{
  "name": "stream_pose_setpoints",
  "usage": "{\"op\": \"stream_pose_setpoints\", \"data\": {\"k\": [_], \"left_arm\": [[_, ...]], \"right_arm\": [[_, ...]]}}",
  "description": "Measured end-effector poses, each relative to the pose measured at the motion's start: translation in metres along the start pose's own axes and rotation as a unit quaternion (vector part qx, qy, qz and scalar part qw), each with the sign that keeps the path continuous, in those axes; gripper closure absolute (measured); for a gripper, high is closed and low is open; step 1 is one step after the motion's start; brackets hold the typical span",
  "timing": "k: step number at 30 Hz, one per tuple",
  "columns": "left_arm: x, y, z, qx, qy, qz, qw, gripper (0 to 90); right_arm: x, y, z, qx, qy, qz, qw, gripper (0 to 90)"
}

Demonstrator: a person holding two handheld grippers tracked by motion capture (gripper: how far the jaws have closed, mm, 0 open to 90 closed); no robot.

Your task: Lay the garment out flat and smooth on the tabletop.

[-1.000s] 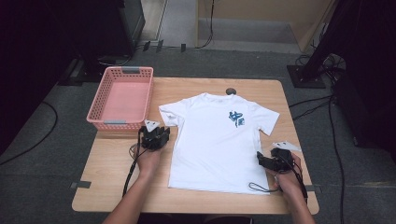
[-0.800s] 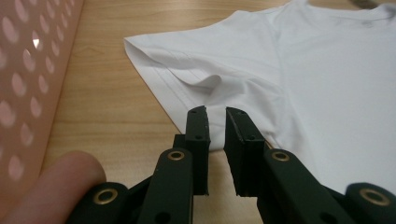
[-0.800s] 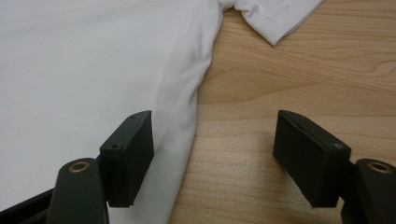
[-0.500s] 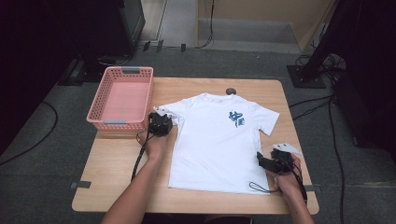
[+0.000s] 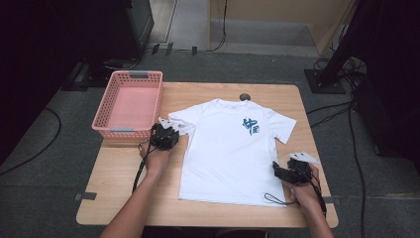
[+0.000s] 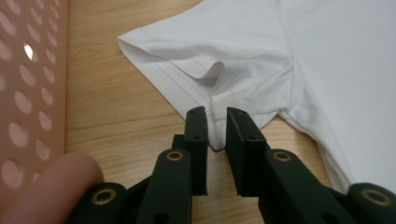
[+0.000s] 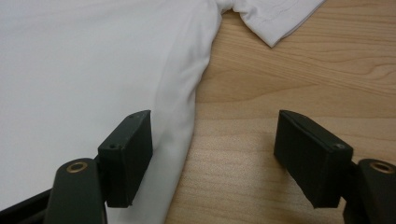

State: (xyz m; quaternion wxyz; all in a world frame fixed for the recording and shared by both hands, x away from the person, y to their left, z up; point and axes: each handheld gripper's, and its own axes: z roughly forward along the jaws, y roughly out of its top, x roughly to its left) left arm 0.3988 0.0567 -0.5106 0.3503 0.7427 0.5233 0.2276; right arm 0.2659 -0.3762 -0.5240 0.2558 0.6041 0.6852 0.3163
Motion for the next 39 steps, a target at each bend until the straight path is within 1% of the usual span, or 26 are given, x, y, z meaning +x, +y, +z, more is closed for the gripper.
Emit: {"op": "stream_pose_setpoints", "data": {"k": [4,6,9,11,13,14,16,19,21,23,25,26,29,30,31,34,38,39], "left_arm": [[0.000,-0.003,-0.005,-0.003,-0.006,0.001,1.0000,75.2],[0.000,-0.006,-0.009,-0.003,-0.014,0.001,0.9999,71.6],[-0.001,-0.011,-0.016,-0.009,-0.025,-0.001,0.9997,68.0],[-0.002,-0.014,-0.022,-0.013,-0.030,-0.003,0.9995,60.6],[-0.003,-0.016,-0.029,-0.021,-0.025,-0.012,0.9994,49.6],[-0.004,-0.017,-0.033,-0.025,-0.023,-0.016,0.9993,47.2],[-0.004,-0.018,-0.040,-0.024,-0.034,-0.020,0.9989,40.6],[-0.005,-0.021,-0.051,-0.025,-0.045,-0.013,0.9986,34.9],[-0.003,-0.024,-0.058,-0.026,-0.053,-0.018,0.9981,30.6],[-0.002,-0.028,-0.065,-0.028,-0.058,-0.020,0.9978,28.7],[-0.001,-0.032,-0.069,-0.026,-0.057,-0.022,0.9978,25.7],[0.000,-0.034,-0.071,-0.021,-0.055,-0.025,0.9980,21.7],[0.000,-0.043,-0.076,-0.017,-0.045,-0.023,0.9986,20.5],[0.001,-0.046,-0.077,-0.014,-0.044,-0.024,0.9987,17.0],[0.002,-0.047,-0.079,-0.010,-0.044,-0.026,0.9986,11.6],[0.005,-0.053,-0.084,-0.013,-0.037,-0.031,0.9987,10.9],[0.010,-0.059,-0.093,-0.017,-0.032,-0.032,0.9989,9.8],[0.012,-0.061,-0.094,-0.013,-0.036,-0.030,0.9988,3.5]], "right_arm": [[0.000,0.000,0.000,0.000,0.000,0.002,1.0000,28.1],[0.000,-0.001,0.000,0.000,0.000,0.001,1.0000,27.6],[0.000,-0.001,-0.001,0.000,0.001,0.001,1.0000,25.8],[0.000,-0.001,-0.001,0.002,0.002,0.001,1.0000,23.2],[0.001,-0.002,-0.001,0.003,0.003,-0.002,1.0000,21.0],[0.001,-0.002,-0.001,0.004,0.004,-0.003,1.0000,20.2],[0.001,-0.002,-0.001,0.004,0.004,-0.004,1.0000,19.0],[0.001,-0.003,-0.002,0.006,0.008,-0.002,0.9999,17.5],[0.001,-0.003,-0.003,0.005,0.014,0.002,0.9999,16.8],[0.000,-0.004,-0.004,0.006,0.024,0.001,0.9997,14.8],[0.000,-0.005,-0.006,0.007,0.027,-0.001,0.9996,13.0],[-0.001,-0.005,-0.007,0.006,0.029,-0.002,0.9995,12.2],[-0.001,-0.006,-0.010,0.005,0.034,0.000,0.9994,11.1],[-0.002,-0.006,-0.011,0.004,0.035,-0.001,0.9994,10.5],[-0.002,-0.006,-0.013,0.004,0.035,-0.002,0.9994,10.0],[-0.003,-0.008,-0.017,0.004,0.035,-0.001,0.9994,8.9],[-0.006,-0.010,-0.023,0.005,0.042,0.000,0.9991,4.1],[-0.006,-0.011,-0.025,0.004,0.043,0.000,0.9991,3.4]]}}
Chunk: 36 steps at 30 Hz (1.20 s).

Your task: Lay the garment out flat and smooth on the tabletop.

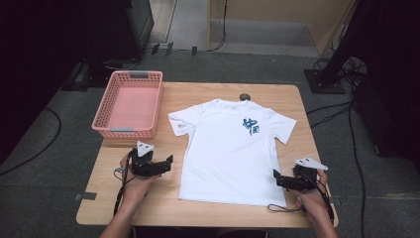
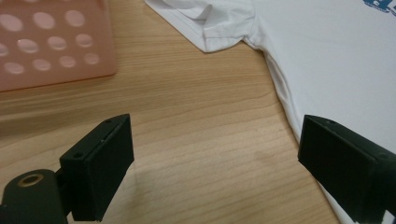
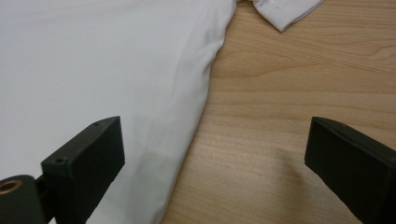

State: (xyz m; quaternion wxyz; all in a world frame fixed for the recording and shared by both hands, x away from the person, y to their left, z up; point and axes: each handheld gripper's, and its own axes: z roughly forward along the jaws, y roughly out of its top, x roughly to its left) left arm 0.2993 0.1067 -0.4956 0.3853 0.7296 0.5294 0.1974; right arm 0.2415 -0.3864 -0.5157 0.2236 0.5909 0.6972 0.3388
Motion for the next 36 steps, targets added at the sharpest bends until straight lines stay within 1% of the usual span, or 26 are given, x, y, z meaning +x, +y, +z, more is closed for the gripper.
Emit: {"op": "stream_pose_setpoints", "data": {"k": [1,5,9,10,13,19,23,26,28,30,33,36], "left_arm": [[0.001,-0.002,-0.002,0.001,0.001,-0.001,1.0000,1.9],[0.006,-0.007,-0.008,0.000,0.008,-0.002,1.0000,0.9],[0.012,-0.011,-0.014,0.000,0.015,0.001,0.9999,0.5],[0.013,-0.011,-0.016,-0.001,0.013,0.000,0.9999,0.0],[0.016,-0.014,-0.020,-0.001,0.019,0.005,0.9998,0.0],[0.022,-0.017,-0.029,-0.006,0.025,0.001,0.9997,0.0],[0.026,-0.019,-0.035,-0.009,0.028,-0.001,0.9996,0.0],[0.030,-0.022,-0.039,-0.009,0.032,-0.003,0.9994,0.0],[0.033,-0.024,-0.041,-0.009,0.035,-0.003,0.9993,0.0],[0.036,-0.025,-0.044,-0.010,0.036,-0.010,0.9993,0.0],[0.041,-0.027,-0.049,-0.011,0.041,-0.010,0.9990,0.0],[0.047,-0.028,-0.053,-0.011,0.048,-0.012,0.9987,0.0]], "right_arm": [[-0.001,-0.001,-0.002,-0.001,0.000,-0.001,1.0000,2.8],[-0.004,-0.004,-0.010,-0.004,-0.005,-0.002,1.0000,0.9],[-0.010,-0.009,-0.016,-0.007,-0.009,0.001,0.9999,0.0],[-0.011,-0.011,-0.017,-0.008,-0.010,0.003,0.9999,0.0],[-0.017,-0.016,-0.020,-0.008,-0.017,0.006,0.9998,0.0],[-0.028,-0.026,-0.026,-0.009,-0.031,0.020,0.9993,0.0],[-0.034,-0.034,-0.029,-0.003,-0.046,0.023,0.9987,0.0],[-0.036,-0.038,-0.030,-0.001,-0.055,0.025,0.9981,0.0],[-0.036,-0.039,-0.029,0.009,-0.065,0.024,0.9975,0.0],[-0.036,-0.039,-0.028,0.013,-0.072,0.023,0.9971,0.0],[-0.037,-0.038,-0.027,0.013,-0.078,0.029,0.9965,0.0],[-0.037,-0.037,-0.026,0.014,-0.079,0.028,0.9964,0.0]]}}
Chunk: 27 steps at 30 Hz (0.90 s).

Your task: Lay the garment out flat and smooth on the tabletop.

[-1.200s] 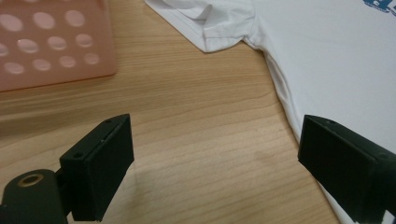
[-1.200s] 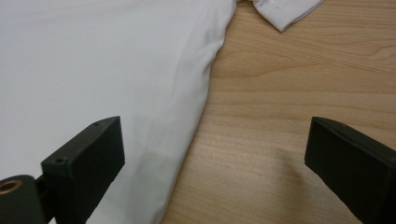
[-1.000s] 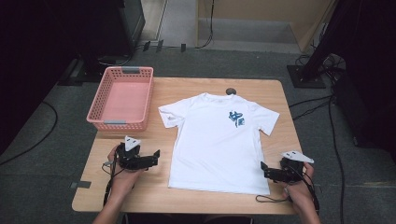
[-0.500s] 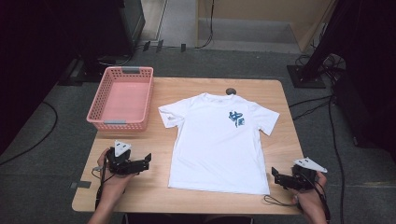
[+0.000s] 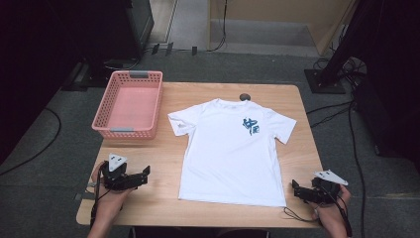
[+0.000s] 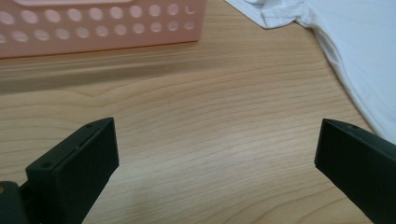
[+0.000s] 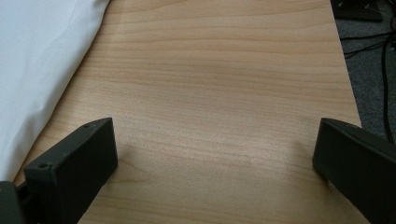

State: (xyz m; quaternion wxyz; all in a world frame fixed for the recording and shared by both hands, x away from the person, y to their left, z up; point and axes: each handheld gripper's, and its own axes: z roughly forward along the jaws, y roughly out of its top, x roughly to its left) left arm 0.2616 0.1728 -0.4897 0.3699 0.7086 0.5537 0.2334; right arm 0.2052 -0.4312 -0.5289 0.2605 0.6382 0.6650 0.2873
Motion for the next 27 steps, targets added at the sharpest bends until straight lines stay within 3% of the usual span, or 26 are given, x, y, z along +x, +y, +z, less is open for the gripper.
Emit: {"op": "stream_pose_setpoints", "data": {"k": [15,21,27], "left_arm": [[0.041,-0.011,-0.019,0.002,0.023,-0.024,0.9994,0.0],[0.058,-0.017,-0.025,0.001,0.011,-0.026,0.9996,0.0],[0.080,-0.024,-0.033,-0.008,-0.009,-0.062,0.9980,0.0]], "right_arm": [[0.000,0.000,0.000,0.000,0.000,0.001,1.0000,0.0],[0.000,0.000,0.000,0.000,0.000,0.001,1.0000,0.0],[0.000,0.000,0.000,0.000,0.000,0.001,1.0000,0.0]]}}
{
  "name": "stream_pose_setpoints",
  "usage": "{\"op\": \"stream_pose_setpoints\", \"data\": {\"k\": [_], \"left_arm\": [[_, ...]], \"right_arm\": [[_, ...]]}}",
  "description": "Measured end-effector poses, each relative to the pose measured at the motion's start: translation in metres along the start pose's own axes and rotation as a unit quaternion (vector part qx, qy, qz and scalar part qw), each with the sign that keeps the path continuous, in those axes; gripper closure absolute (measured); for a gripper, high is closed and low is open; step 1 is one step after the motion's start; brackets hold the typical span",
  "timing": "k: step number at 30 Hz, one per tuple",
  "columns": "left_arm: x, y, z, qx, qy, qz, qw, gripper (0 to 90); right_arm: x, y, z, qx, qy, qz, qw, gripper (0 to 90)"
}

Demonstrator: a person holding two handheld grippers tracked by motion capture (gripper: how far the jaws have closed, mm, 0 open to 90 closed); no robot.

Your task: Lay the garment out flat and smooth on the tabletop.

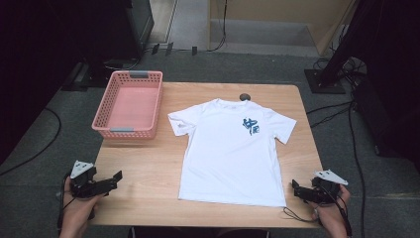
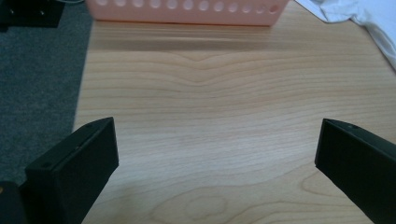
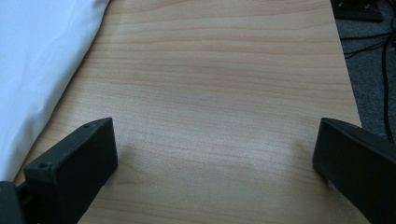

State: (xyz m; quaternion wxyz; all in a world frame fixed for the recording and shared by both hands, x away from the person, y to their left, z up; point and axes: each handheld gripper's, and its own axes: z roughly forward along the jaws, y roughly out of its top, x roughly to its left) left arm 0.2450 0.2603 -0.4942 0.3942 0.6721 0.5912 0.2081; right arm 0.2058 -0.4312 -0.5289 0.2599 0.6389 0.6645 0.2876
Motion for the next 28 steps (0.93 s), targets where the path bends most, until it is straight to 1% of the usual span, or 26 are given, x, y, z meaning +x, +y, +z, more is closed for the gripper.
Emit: {"op": "stream_pose_setpoints", "data": {"k": [1,3,6,11,13,16,19,21,22,23,24,28], "left_arm": [[0.003,-0.001,-0.001,-0.002,-0.003,-0.003,1.0000,0.0],[0.008,-0.005,-0.003,0.000,0.000,-0.004,1.0000,0.0],[0.010,-0.011,-0.002,0.011,-0.003,0.000,0.9999,0.0],[0.009,-0.021,0.005,0.039,-0.011,0.009,0.9991,0.0],[0.006,-0.024,0.008,0.035,-0.006,0.023,0.9991,0.0],[0.004,-0.025,0.009,0.034,-0.010,0.033,0.9988,0.0],[0.001,-0.025,0.010,0.040,0.000,0.045,0.9982,0.0],[-0.002,-0.025,0.012,0.045,0.017,0.056,0.9973,0.0],[-0.004,-0.025,0.013,0.050,0.026,0.066,0.9962,0.0],[-0.007,-0.026,0.014,0.056,0.037,0.079,0.9946,0.0],[-0.010,-0.026,0.015,0.061,0.041,0.090,0.9932,0.0],[-0.009,-0.026,0.015,0.061,0.038,0.092,0.9932,0.0]], "right_arm": [[0.000,0.000,0.000,0.000,0.000,0.000,1.0000,0.0],[0.000,0.000,0.000,0.000,0.000,0.000,1.0000,0.0],[0.000,0.000,0.000,0.000,0.000,0.000,1.0000,0.0],[0.000,0.000,0.000,0.000,0.000,0.000,1.0000,0.0],[0.000,0.000,0.000,0.000,0.000,0.000,1.0000,0.0],[0.000,0.000,0.000,0.000,0.000,0.000,1.0000,0.0],[0.000,0.000,0.000,0.000,0.000,-0.001,1.0000,0.0],[0.000,0.000,0.000,0.000,0.000,-0.001,1.0000,0.0],[0.000,0.000,0.000,0.000,0.001,-0.001,1.0000,0.0],[0.000,0.000,0.000,0.000,0.002,-0.002,1.0000,0.0],[0.000,0.000,0.000,0.000,0.003,-0.003,1.0000,0.0],[0.001,-0.001,-0.001,0.001,0.014,-0.014,0.9998,0.0]]}}
